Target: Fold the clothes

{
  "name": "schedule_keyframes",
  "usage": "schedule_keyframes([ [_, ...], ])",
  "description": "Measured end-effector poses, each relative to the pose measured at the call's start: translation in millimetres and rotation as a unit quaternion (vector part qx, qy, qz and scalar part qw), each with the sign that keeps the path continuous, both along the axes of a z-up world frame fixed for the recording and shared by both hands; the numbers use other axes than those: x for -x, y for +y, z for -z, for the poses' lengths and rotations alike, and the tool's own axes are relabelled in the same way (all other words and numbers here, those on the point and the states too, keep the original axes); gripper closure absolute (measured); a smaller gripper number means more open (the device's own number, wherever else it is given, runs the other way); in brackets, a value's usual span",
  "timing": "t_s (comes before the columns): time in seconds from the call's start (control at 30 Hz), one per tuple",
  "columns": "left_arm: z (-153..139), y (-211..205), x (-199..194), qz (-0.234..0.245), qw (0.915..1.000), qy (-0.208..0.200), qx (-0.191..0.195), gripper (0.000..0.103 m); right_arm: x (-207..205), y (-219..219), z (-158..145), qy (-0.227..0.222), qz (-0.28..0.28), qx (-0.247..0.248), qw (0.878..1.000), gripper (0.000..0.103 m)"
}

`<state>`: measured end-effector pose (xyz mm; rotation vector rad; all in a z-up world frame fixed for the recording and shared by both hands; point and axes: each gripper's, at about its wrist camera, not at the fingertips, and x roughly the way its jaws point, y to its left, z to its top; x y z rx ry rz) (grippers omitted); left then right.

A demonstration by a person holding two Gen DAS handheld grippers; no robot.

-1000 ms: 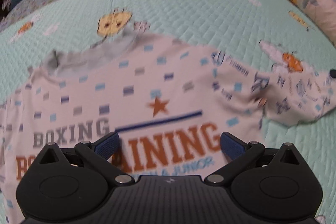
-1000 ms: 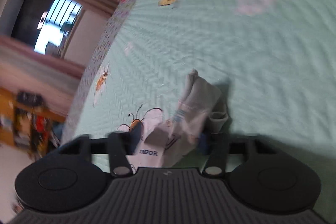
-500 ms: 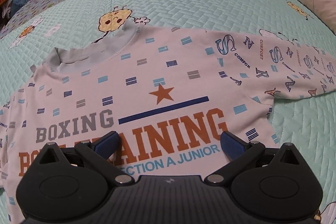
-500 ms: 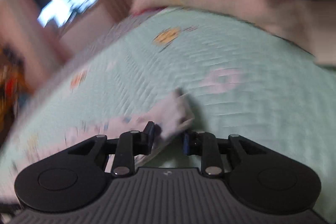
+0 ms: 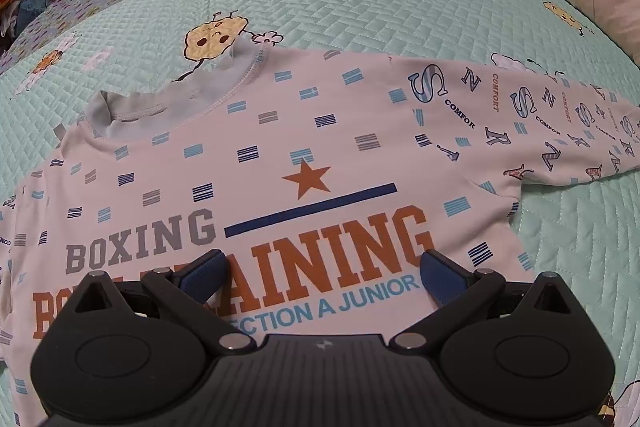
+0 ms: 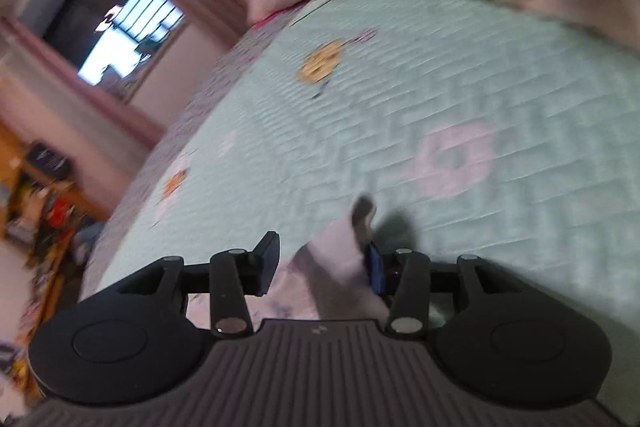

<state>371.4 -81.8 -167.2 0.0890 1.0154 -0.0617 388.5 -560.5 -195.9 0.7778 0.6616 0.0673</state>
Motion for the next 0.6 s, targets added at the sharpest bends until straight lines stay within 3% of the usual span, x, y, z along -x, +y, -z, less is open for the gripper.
schedule_keyframes([
  [0.03, 0, 0, 0, 0.001, 1.0000, 0.000, 0.000, 0.000, 2, 2, -3, 0.002, -0.006, 0.014, 1.000, 0.061],
  [0.07, 0, 0, 0, 0.002, 1.0000, 0.001, -0.001, 0.000, 2, 5, -5, 0.006, -0.012, 0.036, 0.999, 0.081],
  [0.1, 0, 0, 0, 0.003, 1.0000, 0.001, -0.001, 0.000, 3, 10, -8, 0.009, -0.026, 0.061, 0.998, 0.091],
  [0.17, 0, -1, 0, 0.003, 1.0000, 0.000, -0.002, 0.000, 10, 25, -26, -0.021, -0.044, 0.138, 0.989, 0.092],
  [0.27, 1, -2, 0, 0.002, 1.0000, -0.001, -0.007, 0.000, 22, 48, -56, -0.088, -0.055, 0.268, 0.958, 0.092],
  [0.33, 1, -2, 1, 0.000, 1.0000, 0.000, -0.008, 0.000, 9, 52, -53, -0.073, -0.048, 0.331, 0.940, 0.092],
  [0.4, 0, -2, 1, -0.003, 1.0000, 0.001, -0.008, 0.000, -7, 48, -31, -0.010, -0.061, 0.336, 0.940, 0.090],
  [0.47, 0, -1, 1, 0.000, 1.0000, 0.002, -0.009, 0.000, -7, 39, -18, 0.005, -0.048, 0.313, 0.949, 0.088],
  [0.53, 0, -1, 0, 0.002, 0.9999, 0.004, -0.009, 0.000, 4, 20, -21, -0.011, 0.009, 0.239, 0.971, 0.078],
  [0.57, 0, 0, 0, 0.003, 0.9999, 0.006, -0.008, 0.000, 9, 11, -22, -0.012, 0.049, 0.211, 0.976, 0.069],
  [0.6, 0, 0, 0, 0.003, 0.9999, 0.006, -0.008, 0.000, 14, 7, -24, -0.004, 0.093, 0.201, 0.975, 0.068],
])
